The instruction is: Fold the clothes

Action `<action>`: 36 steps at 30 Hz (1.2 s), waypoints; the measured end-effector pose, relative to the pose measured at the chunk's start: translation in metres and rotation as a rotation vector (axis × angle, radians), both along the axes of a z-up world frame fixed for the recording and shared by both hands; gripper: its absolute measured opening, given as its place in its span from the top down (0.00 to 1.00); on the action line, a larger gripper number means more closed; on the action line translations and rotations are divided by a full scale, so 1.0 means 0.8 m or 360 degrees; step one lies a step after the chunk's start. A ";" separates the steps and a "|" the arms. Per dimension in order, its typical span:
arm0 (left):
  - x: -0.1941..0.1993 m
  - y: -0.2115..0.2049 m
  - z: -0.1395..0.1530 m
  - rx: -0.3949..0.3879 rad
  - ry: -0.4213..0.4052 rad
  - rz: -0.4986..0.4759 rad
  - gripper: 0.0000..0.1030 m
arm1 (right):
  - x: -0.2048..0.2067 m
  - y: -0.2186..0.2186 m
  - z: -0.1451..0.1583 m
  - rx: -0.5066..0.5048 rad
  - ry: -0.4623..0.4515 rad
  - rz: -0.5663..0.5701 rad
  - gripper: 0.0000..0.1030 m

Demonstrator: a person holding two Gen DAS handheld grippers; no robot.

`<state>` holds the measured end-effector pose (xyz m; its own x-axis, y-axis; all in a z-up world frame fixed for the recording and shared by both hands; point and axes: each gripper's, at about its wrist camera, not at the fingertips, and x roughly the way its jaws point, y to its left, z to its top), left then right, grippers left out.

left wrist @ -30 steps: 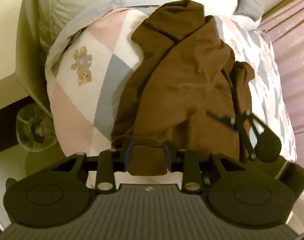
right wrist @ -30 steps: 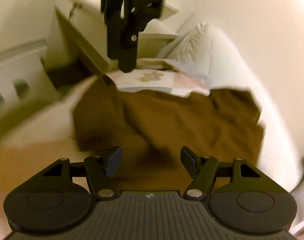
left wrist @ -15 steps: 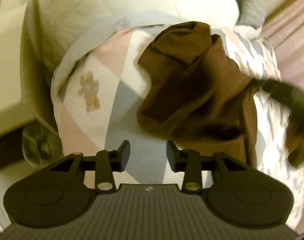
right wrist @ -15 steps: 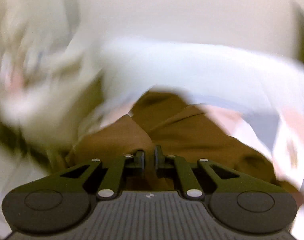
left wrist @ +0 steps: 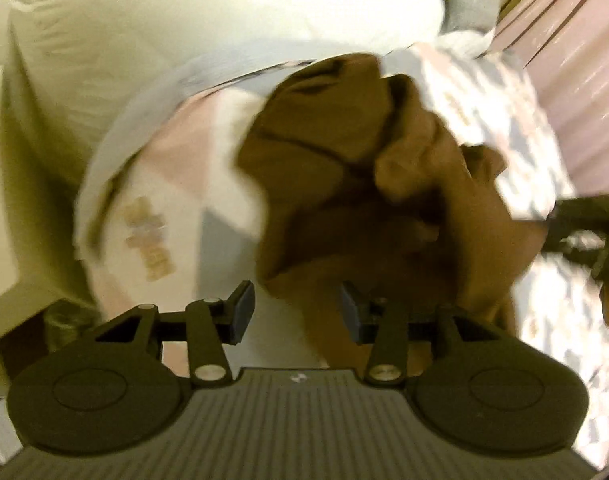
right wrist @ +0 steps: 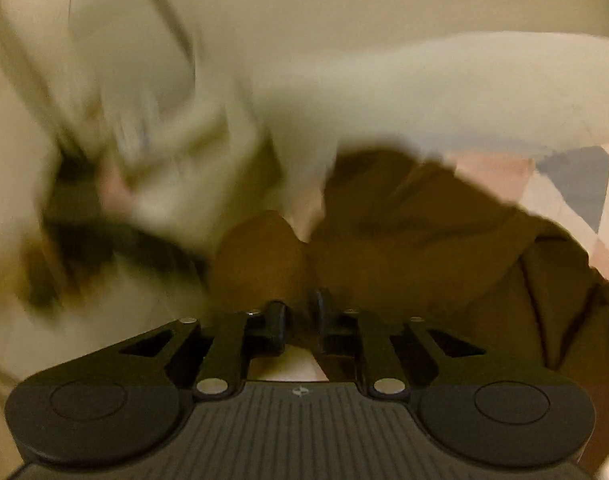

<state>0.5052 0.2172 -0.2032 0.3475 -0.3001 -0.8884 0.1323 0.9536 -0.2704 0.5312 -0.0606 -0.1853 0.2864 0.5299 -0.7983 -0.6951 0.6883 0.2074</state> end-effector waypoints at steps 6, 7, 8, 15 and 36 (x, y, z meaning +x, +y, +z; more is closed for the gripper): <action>-0.013 0.018 -0.020 0.0050 0.0114 0.0067 0.60 | -0.101 0.068 -0.059 -0.0540 -0.0543 0.0479 0.32; -0.016 0.018 -0.024 0.0049 0.0129 0.0083 0.60 | -0.119 0.073 -0.072 -0.0632 -0.0701 0.0619 0.18; -0.017 0.017 -0.026 0.0039 0.0142 0.0089 0.60 | -0.137 0.078 -0.086 -0.0724 -0.0859 0.0758 0.16; -0.035 -0.006 -0.037 -0.0001 0.0175 0.0027 0.58 | -0.184 0.077 -0.147 -0.0947 -0.1414 0.1198 0.18; -0.039 -0.010 -0.041 -0.0137 0.0173 0.0080 0.58 | -0.042 -0.016 0.015 0.0099 -0.0184 0.0390 1.00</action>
<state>0.4742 0.2095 -0.2358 0.2670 -0.3613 -0.8934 0.0506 0.9310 -0.3614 0.4975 -0.0731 -0.1733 0.2309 0.6416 -0.7315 -0.8607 0.4852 0.1539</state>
